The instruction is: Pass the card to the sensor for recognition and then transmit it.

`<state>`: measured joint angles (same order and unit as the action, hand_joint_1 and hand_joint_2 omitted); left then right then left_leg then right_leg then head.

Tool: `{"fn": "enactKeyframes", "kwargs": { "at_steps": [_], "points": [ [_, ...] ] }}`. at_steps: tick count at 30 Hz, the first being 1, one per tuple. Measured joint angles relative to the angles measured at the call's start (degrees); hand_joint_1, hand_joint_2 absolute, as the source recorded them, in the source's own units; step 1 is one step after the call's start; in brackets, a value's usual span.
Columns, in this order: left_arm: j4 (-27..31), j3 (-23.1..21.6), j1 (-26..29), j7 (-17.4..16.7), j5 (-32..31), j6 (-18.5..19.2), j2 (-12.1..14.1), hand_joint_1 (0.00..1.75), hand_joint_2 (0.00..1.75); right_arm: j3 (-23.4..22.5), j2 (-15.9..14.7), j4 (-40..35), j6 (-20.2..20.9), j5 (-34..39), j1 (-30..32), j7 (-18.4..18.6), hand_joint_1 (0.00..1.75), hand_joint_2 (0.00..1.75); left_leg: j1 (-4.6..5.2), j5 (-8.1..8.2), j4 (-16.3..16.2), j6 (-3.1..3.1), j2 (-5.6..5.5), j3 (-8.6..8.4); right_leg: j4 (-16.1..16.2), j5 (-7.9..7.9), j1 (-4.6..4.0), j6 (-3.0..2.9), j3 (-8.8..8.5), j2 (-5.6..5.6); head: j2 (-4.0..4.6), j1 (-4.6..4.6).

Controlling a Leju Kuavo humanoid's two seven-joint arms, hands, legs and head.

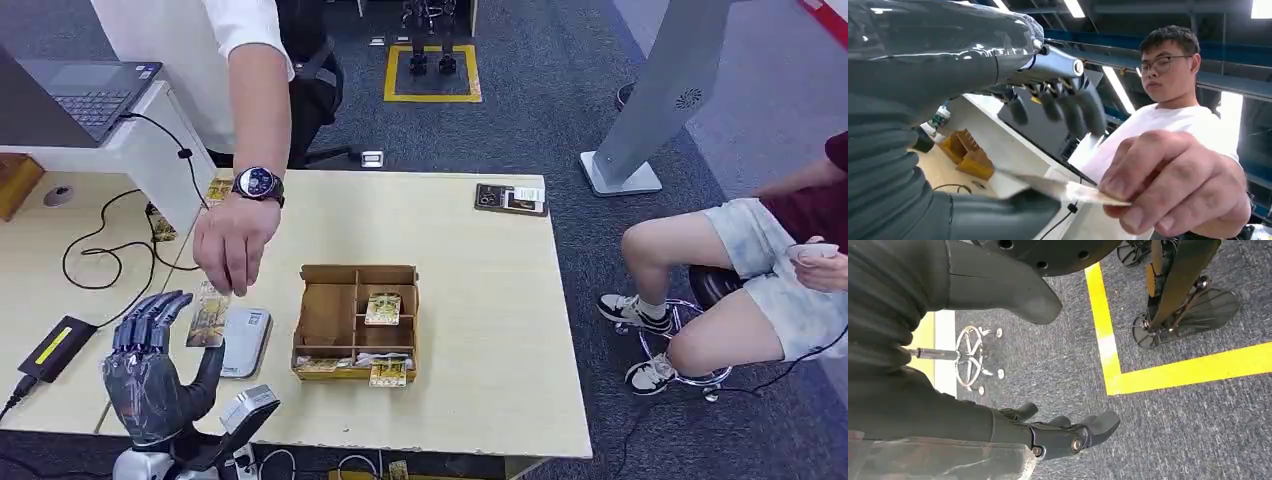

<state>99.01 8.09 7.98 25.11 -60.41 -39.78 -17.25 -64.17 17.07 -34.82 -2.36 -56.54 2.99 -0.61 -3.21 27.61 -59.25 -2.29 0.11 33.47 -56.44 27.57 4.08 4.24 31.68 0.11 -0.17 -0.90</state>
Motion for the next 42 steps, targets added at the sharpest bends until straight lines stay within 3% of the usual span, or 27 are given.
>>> {"fn": "enactKeyframes", "kwargs": {
  "at_steps": [25, 36, 39, 42],
  "points": [
    [-0.02, -1.27, -0.26, 0.09, 1.25, -0.02, 0.07, 1.75, 1.75, -1.68, 0.02, -1.97, 1.36, -3.48, 0.10, 0.57, 0.00, 1.75, 0.00, 0.00, 0.00, 0.00, 0.02, 0.00, 0.00, 0.00, 0.00, 0.00, -0.02, 0.02, 0.00, 0.00],
    [-0.65, -1.27, -0.33, -0.46, -3.18, -0.02, 0.09, 1.75, 1.75, -4.24, 0.06, -2.91, 2.47, -7.13, 0.00, -0.24, 0.00, 1.75, 0.00, 0.00, 0.00, 0.00, 0.01, 0.01, 0.00, 0.00, 0.00, 0.00, -0.04, 0.01, 0.00, 0.00],
    [-1.88, -1.18, -0.47, -2.64, -7.11, 0.00, 0.11, 1.75, 1.75, -4.94, 0.04, -2.82, 2.51, -9.27, -0.25, -1.05, 0.00, 1.75, 0.00, 0.00, 0.00, 0.00, 0.02, 0.01, 0.00, 0.00, 0.00, 0.00, -0.04, 0.01, 0.00, 0.02],
    [-4.34, -1.09, -1.08, -7.29, -12.34, 0.00, 0.52, 1.75, 1.75, -6.03, 0.00, -2.43, 2.45, -11.25, -0.73, -1.94, 0.00, 1.75, 0.00, 0.00, 0.00, 0.00, 0.01, 0.01, 0.00, 0.00, 0.00, 0.00, -0.05, 0.00, 0.00, 0.00]
  ]
}}
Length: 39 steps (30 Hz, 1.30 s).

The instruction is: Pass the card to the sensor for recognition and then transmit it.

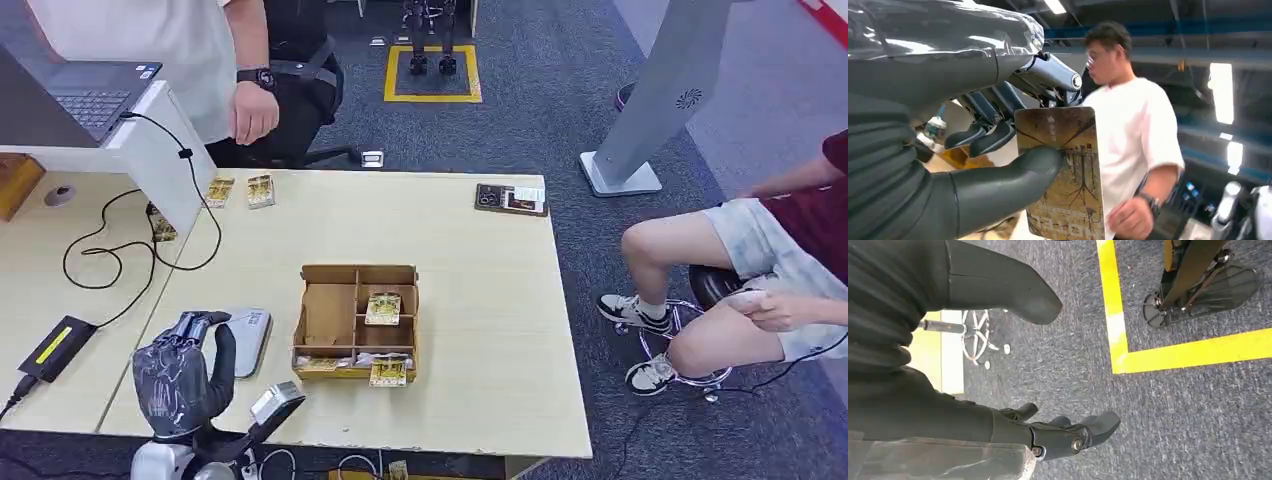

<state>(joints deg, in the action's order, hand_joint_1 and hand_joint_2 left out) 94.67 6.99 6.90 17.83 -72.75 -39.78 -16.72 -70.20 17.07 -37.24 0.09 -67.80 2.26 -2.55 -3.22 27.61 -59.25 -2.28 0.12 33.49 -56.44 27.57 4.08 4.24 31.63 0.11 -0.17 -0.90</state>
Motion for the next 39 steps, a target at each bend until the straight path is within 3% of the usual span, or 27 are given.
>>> {"fn": "enactKeyframes", "kwargs": {
  "at_steps": [4, 8, 13, 21, 39],
  "points": [
    [-3.75, 0.00, -1.83, -8.46, -4.12, -0.02, 1.02, 1.75, 1.75, -1.71, -0.20, 0.74, 0.17, -2.13, -0.62, -0.51, 0.00, 1.75, 0.00, 0.00, 0.00, 0.00, -0.01, -0.01, 0.00, 0.00, 0.00, 0.00, -0.04, -0.01, 0.00, 0.02],
    [-9.56, -1.03, -3.07, -17.70, -7.20, -0.02, 3.87, 1.75, 1.75, -3.68, -0.46, 0.79, 1.49, -4.18, -0.88, -0.57, 0.00, 1.75, 0.00, 0.00, 0.00, 0.00, -0.02, -0.01, -0.01, 0.00, 0.00, 0.00, -0.04, -0.01, 0.00, 0.02],
    [-16.76, -4.54, -4.28, -25.04, -9.78, -0.02, 7.41, 1.75, 1.75, -5.64, -0.70, 0.46, 2.58, -5.88, -1.25, -1.29, 0.00, 1.75, 0.00, 0.00, 0.00, 0.00, -0.02, 0.00, 0.00, 0.00, 0.00, 0.00, -0.03, -0.01, 0.00, 0.00],
    [-23.22, -7.13, -5.77, -30.11, -11.53, -0.09, 10.16, 1.75, 1.75, -7.28, -0.96, 0.44, 2.69, -7.11, -1.73, -1.71, 0.00, 1.75, 0.00, 0.00, 0.00, 0.00, -0.03, 0.00, 0.00, 0.00, 0.00, 0.00, -0.03, -0.01, 0.00, 0.00],
    [-25.45, -7.43, -7.11, -33.02, -13.56, -0.15, 11.58, 1.75, 1.75, -8.40, -1.05, 0.66, 2.42, -9.01, -2.03, -1.95, 0.00, 1.75, 0.00, 0.00, 0.00, 0.00, -0.03, -0.02, 0.00, -0.01, 0.00, 0.00, -0.08, -0.02, 0.00, 0.02]
  ]
}}
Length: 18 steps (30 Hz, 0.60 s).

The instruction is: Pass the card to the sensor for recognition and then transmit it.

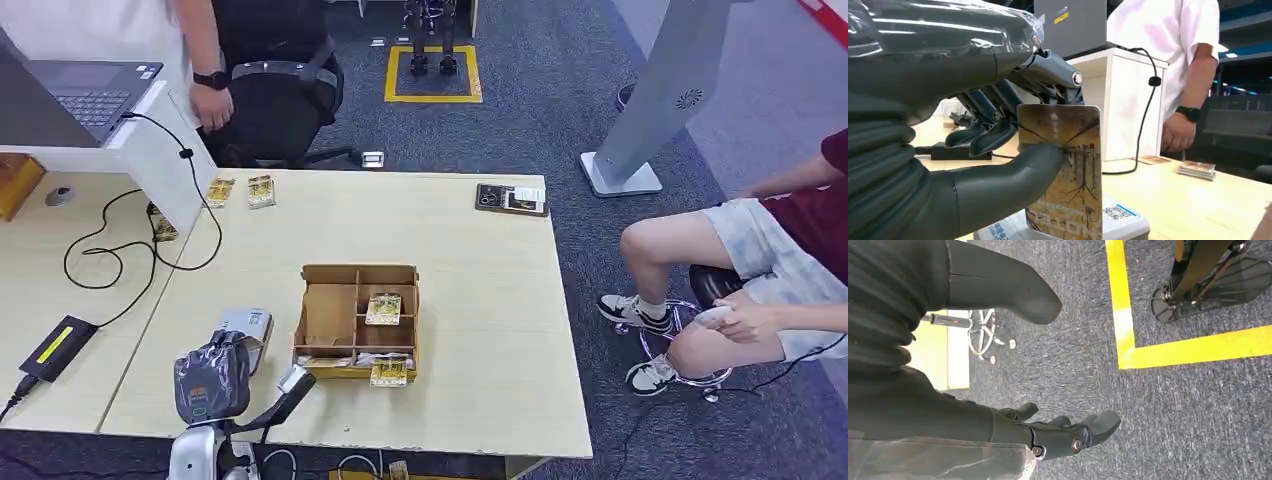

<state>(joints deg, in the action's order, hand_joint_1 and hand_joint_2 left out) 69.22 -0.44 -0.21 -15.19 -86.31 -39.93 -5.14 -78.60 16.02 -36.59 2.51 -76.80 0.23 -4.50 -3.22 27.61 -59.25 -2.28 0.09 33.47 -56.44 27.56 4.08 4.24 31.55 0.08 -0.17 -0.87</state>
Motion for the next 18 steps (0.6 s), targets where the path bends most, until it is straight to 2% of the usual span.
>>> {"fn": "enactKeyframes", "kwargs": {
  "at_steps": [8, 18],
  "points": [
    [-0.02, 0.02, -0.02, 1.27, 0.72, -0.04, -0.02, 1.75, 1.75, -0.39, 0.00, -0.09, 0.04, -1.16, -0.03, -0.33, 0.00, 1.75, 0.00, 0.00, 0.00, 0.00, 0.00, 0.00, 0.00, 0.00, 0.00, 0.00, 0.00, 0.00, 0.00, -0.02],
    [-0.02, 0.04, -0.05, 1.27, 0.72, -0.09, -0.02, 1.75, 1.75, -0.92, 0.00, -0.17, 0.13, -1.18, -0.11, -0.48, 0.00, 1.75, 0.00, 0.00, 0.00, 0.00, 0.00, 0.00, 0.00, 0.00, 0.00, 0.00, 0.00, 0.00, 0.00, -0.02]
  ]
}}
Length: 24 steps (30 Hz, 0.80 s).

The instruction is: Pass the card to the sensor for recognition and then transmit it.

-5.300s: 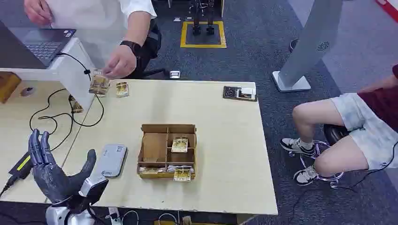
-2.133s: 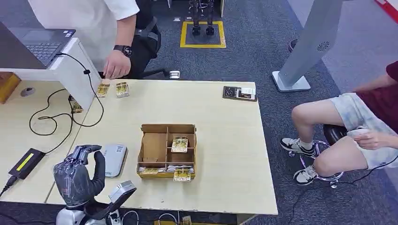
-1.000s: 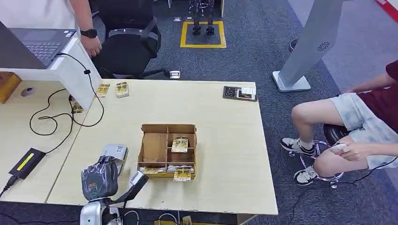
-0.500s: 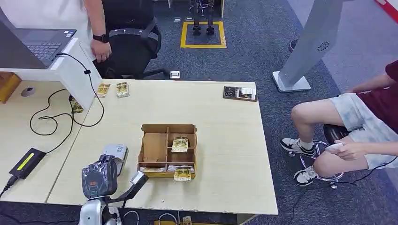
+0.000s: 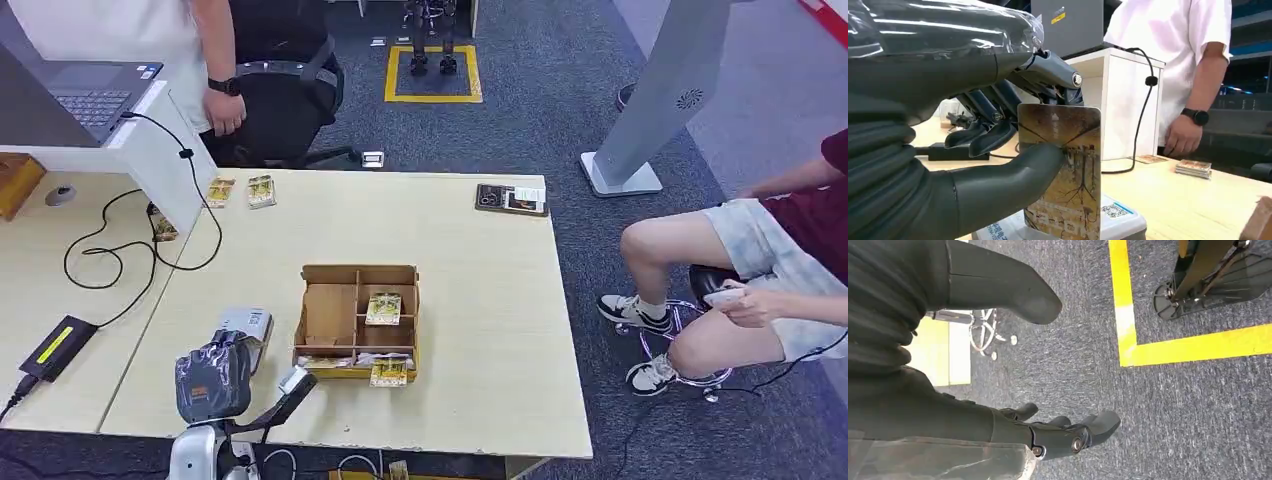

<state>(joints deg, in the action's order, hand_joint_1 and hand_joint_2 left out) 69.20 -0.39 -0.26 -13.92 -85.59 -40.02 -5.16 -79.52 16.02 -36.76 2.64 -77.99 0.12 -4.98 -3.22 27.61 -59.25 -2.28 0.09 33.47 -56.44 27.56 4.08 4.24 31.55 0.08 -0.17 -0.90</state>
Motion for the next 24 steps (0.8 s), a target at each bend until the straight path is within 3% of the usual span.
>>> {"fn": "enactKeyframes", "kwargs": {
  "at_steps": [10, 14, 18, 24],
  "points": [
    [0.00, 0.00, 0.00, 0.02, 0.04, 0.00, 0.00, 1.75, 1.75, -0.26, 0.00, -0.02, 0.00, 0.00, -0.01, 0.00, 0.00, 1.75, 0.00, 0.00, 0.00, 0.00, 0.00, 0.00, 0.00, 0.00, 0.00, 0.00, 0.00, 0.00, 0.00, 0.02],
    [0.11, 0.20, 0.00, 1.95, 1.07, -0.02, -0.09, 1.75, 1.75, -0.39, 0.00, -0.13, 0.00, -1.03, -0.03, -0.20, 0.00, 1.75, 0.00, 0.00, 0.00, 0.00, 0.00, 0.00, 0.00, 0.00, 0.00, 0.00, 0.00, 0.00, 0.00, 0.00],
    [2.85, 2.38, 0.05, 9.34, 4.19, -0.04, -1.40, 1.75, 1.75, -0.79, 0.02, -0.31, -0.11, -2.01, -0.05, -0.55, 0.00, 1.75, 0.00, -0.01, 0.00, 0.00, -0.02, 0.02, 0.00, 0.00, 0.00, 0.00, 0.00, -0.02, 0.00, 0.02],
    [10.25, 9.40, -0.82, 28.10, 11.70, -0.04, -7.70, 1.75, 1.75, -1.64, 0.13, -0.59, -0.17, -3.13, -0.14, -0.83, 0.00, 1.75, 0.01, -0.01, -0.02, 0.00, -0.02, 0.02, 0.01, -0.01, 0.01, 0.00, 0.01, -0.02, 0.00, 0.02]
  ]
}}
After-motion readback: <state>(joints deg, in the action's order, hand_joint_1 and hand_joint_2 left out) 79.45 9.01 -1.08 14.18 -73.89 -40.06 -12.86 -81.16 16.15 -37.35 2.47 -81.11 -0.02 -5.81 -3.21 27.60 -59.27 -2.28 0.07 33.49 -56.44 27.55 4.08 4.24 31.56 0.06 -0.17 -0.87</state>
